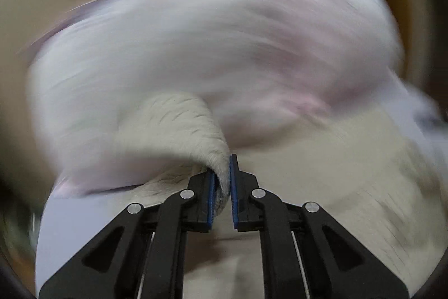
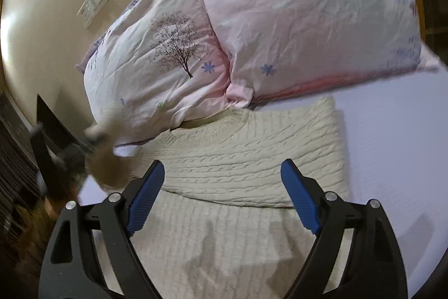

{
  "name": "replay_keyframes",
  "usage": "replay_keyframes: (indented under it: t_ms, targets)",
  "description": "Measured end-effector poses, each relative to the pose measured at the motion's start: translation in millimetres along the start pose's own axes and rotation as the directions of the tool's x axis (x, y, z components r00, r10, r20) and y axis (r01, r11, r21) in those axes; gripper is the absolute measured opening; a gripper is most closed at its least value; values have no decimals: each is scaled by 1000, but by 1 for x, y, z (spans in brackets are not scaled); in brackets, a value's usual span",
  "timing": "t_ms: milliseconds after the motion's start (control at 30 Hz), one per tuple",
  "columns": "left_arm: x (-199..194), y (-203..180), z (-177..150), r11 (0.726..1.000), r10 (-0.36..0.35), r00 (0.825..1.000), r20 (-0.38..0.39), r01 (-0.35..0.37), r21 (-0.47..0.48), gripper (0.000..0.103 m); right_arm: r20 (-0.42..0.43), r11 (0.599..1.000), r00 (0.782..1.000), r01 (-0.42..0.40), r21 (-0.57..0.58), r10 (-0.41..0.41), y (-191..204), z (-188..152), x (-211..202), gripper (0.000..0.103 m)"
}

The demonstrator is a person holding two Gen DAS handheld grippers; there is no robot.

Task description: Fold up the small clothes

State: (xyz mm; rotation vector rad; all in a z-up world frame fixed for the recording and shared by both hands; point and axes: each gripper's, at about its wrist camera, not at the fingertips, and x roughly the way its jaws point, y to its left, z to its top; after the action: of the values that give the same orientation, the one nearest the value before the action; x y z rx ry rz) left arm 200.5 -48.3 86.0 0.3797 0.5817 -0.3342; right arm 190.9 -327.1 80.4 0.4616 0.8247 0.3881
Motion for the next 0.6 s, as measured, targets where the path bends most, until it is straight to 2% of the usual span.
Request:
replay_keyframes:
  t_ms: [67, 133, 200, 267, 367, 433, 533, 600]
  targets:
    - [21, -72, -11, 979, -69, 995, -74, 82, 186, 9, -45, 999, 999, -5, 45, 7, -10, -1, 12, 82]
    - [22, -101, -25, 961, -90, 990, -107, 115, 253, 10, -93, 996, 996, 4, 88, 4, -21, -2, 19, 74]
    - [6, -90, -34, 968, -145, 983, -116, 165, 188, 20, -113, 993, 994, 14, 116, -1, -30, -1, 23, 71]
    - [-13, -61, -39, 981, -166, 981, -98, 175, 83, 49, -122, 989, 992, 28, 144, -10, -39, 2, 27, 65]
    - [-36, -14, -58, 982, -187, 976, -110, 184, -42, 52, -144, 982, 990, 30, 188, -3, -47, 6, 41, 59]
    - [-45, 15, -75, 976, -198, 969, -147, 182, -117, 52, -160, 977, 987, 48, 210, -14, -51, 9, 52, 55]
    - [-60, 48, -112, 948, -241, 949, -202, 186, -260, 52, -174, 963, 984, 87, 253, -43, -59, 12, 68, 44]
    - [-63, 59, -128, 933, -252, 943, -216, 178, -314, 55, -166, 959, 985, 88, 268, -43, -59, 17, 77, 40]
